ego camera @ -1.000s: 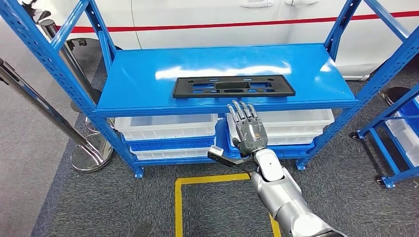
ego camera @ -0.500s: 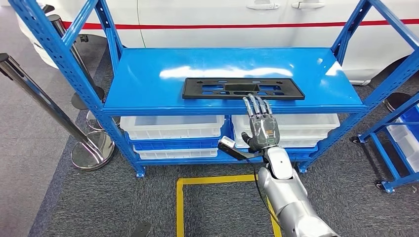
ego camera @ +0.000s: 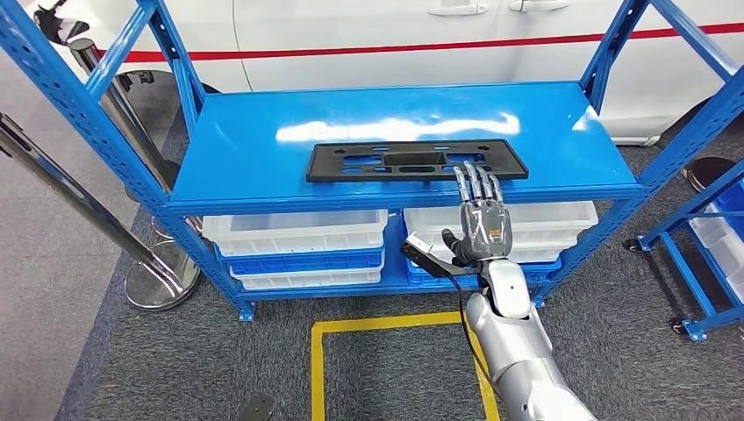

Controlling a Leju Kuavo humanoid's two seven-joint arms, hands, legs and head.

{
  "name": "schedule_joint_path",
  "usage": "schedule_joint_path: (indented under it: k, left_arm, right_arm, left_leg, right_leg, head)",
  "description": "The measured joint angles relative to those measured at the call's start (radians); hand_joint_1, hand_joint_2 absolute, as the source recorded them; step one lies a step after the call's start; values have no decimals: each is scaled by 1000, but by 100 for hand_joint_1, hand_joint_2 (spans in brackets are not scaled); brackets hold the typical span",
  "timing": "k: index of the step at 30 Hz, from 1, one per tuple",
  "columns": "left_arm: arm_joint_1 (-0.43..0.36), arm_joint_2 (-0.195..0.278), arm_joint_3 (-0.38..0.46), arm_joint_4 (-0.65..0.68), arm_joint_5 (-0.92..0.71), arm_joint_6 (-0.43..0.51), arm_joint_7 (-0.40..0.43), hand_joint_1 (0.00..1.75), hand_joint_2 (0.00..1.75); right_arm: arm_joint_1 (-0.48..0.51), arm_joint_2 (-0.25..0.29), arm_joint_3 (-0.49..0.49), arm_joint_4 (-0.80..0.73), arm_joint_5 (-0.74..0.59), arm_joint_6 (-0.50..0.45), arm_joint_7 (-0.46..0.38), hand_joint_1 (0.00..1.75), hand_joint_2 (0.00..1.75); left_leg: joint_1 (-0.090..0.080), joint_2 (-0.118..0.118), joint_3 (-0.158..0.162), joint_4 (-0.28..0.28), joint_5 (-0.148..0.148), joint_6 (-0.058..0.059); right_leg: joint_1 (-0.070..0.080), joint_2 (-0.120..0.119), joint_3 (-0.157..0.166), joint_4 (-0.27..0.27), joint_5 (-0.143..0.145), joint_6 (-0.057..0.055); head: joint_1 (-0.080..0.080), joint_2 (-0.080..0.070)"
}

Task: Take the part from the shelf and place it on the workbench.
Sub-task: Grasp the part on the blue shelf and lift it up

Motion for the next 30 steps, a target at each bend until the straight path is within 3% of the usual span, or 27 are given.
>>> schedule_joint_path:
  k: [2,5,7,10,11,12,13,15,17,19,22,24,26,27,28,30]
  left_arm:
    - [-2,-1,-2,0,-1,0,0,0,0]
    - [-1,-2,-4,0,-2,-2,0,0,0]
    - [-2,-3,-5,0,-2,-2,0,0,0]
    - [-5,-4,-6,0,-2,-2,0,0,0]
    - [-5,-5,-6,0,-2,-2,0,0,0]
    - [-4,-5,-6,0,-2,-2,0,0,0]
    - [-3,-5,-6,0,-2,-2,0,0,0]
    - [-3,-6,-6,0,-2,-2,0,0,0]
    - [-4,-7,-6,0,-2,-2,1,0,0]
    - [-6,-8,-6,0,-2,-2,1,0,0]
    - [-7,-8,-6,0,-2,-1,1,0,0]
    - [-8,-8,-6,0,-2,0,1,0,0]
    - [-7,-8,-6,0,-1,0,1,0,0]
    - [-6,-8,-6,0,-1,0,1,0,0]
    - [-5,-8,-6,0,-1,0,1,0,0]
    - [-7,-7,-6,0,0,0,1,0,0]
  right_arm:
    - [0,0,-5,-3,0,0,0,0,175]
    - [1,1,-9,-9,0,0,0,0,175]
    - [1,2,-11,-14,-1,0,-1,0,175]
    - [5,2,-16,-16,-3,0,-3,0,175]
    - [9,2,-18,-16,-3,0,-3,0,175]
    - [12,2,-19,-16,-3,0,-3,0,175]
    - [14,2,-19,-16,-3,0,-3,0,175]
    - [12,2,-20,-16,-3,0,-3,0,175]
    - [10,3,-22,-16,-4,0,-5,0,175]
    - [11,4,-24,-16,-4,0,-7,0,175]
    - [11,8,-25,-18,-4,0,-9,0,175]
    - [11,11,-26,-20,-3,0,-11,0,175]
    - [13,13,-26,-20,-3,0,-14,0,175]
    - [15,14,-26,-20,-3,0,-15,0,175]
    - [15,14,-26,-20,-3,0,-16,0,175]
    - [16,14,-27,-20,-2,0,-16,0,175]
  left_leg:
    - [-3,-1,37,-81,21,7]
    - [-4,-2,47,-99,16,20]
    - [-1,-2,58,-109,17,32]
    - [0,0,66,-113,13,43]
    - [0,-1,67,-113,11,44]
    - [0,-1,69,-113,9,44]
    - [0,-2,72,-112,6,44]
    - [-1,-3,82,-112,-1,39]
    - [-4,-3,87,-110,-8,31]
    - [-7,-3,88,-112,-12,22]
    - [-6,-2,80,-85,-36,9]
    - [-4,-1,35,16,-87,3]
    - [-2,-1,-32,140,-129,-2]
    - [-1,0,-50,166,-127,-4]
    - [0,0,-50,153,-105,-4]
    - [1,0,-4,38,-32,-1]
  right_leg:
    - [3,0,0,5,-7,9]
    - [3,0,2,4,-11,24]
    - [1,-1,-10,38,-33,35]
    - [-2,-1,-104,211,-105,46]
    - [-4,-1,-136,258,-113,48]
    - [-5,-2,-152,274,-103,49]
    - [-6,-2,-148,250,-74,49]
    - [-5,-2,-96,124,4,43]
    - [-1,-2,-51,23,39,35]
    - [3,0,-42,1,36,28]
    - [-3,0,-32,-9,37,12]
    - [-4,-1,-24,-13,34,2]
    - [-3,-2,-22,-12,30,-4]
    - [-3,-2,-21,-11,28,-5]
    - [-3,-2,-20,-9,26,-5]
    - [-3,-1,-15,-5,20,-1]
  head:
    - [1,0]
    - [0,0]
    - [1,0]
    - [1,0]
    - [1,0]
    - [1,0]
    - [1,0]
    - [1,0]
    - [1,0]
    - [1,0]
    - [0,0]
    - [0,0]
    - [0,0]
    - [0,0]
    - [0,0]
    - [0,0]
